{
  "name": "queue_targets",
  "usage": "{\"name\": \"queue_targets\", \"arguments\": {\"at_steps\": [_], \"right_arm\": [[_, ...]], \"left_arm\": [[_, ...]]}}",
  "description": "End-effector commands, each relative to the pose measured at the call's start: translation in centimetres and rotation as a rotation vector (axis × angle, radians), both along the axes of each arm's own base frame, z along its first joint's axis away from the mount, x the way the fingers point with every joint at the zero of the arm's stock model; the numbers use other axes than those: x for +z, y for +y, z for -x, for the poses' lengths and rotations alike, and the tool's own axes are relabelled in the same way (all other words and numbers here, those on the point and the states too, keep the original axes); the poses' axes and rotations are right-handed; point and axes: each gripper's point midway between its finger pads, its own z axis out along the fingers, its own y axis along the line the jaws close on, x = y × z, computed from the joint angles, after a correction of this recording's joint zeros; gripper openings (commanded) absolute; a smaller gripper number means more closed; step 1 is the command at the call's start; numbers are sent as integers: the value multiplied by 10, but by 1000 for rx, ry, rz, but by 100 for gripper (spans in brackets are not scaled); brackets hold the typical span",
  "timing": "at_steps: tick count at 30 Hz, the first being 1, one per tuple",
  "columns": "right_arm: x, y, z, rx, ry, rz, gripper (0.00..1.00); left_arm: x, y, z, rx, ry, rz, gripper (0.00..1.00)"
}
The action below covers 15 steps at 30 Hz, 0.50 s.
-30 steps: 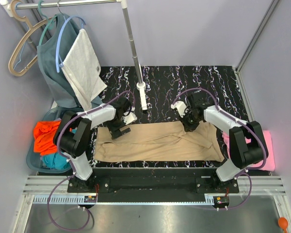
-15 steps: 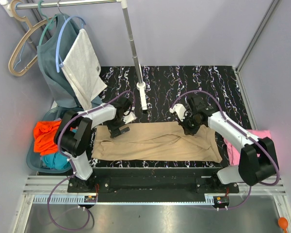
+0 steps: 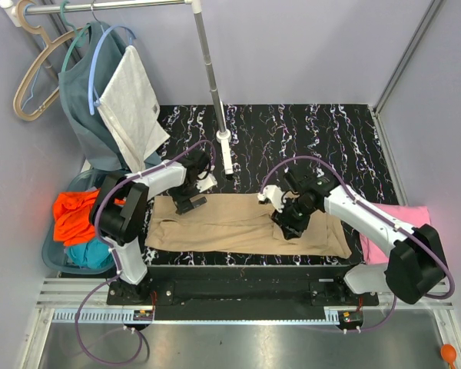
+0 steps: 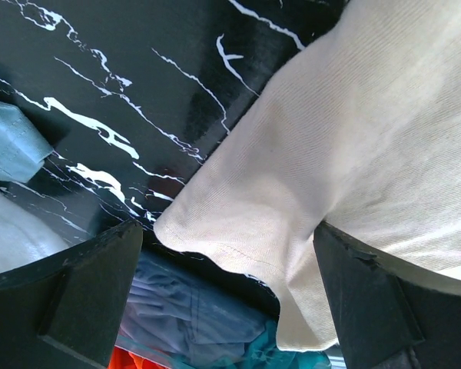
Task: Fold and stack the t-shirts
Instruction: Fold the tshirt
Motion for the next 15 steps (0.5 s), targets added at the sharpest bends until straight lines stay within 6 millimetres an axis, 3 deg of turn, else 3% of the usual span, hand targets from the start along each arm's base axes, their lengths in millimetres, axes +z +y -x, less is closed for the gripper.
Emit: {"name": "queue_targets", "arguments": {"at_steps": [1,2,5,10,15], "right_arm": [[10,-2,7,5,-10,-12,49],[13,-3,4,-6,-30,-11,61],[15,-10,-12,-46,-120,28,72],[15,-30,-43,-112,-272,144,75],[-1,-44,-71,-182,-393,230,75]], "left_arm": [[9,-2,-17,-1,-53,-8,99],[9,-2,-18,0,-54,-10,99],[10,-3,-18,5,-58,-4,99],[17,0,-16,2,-74,-6,99],[39,-2,-16,3,-125,31,99]]}}
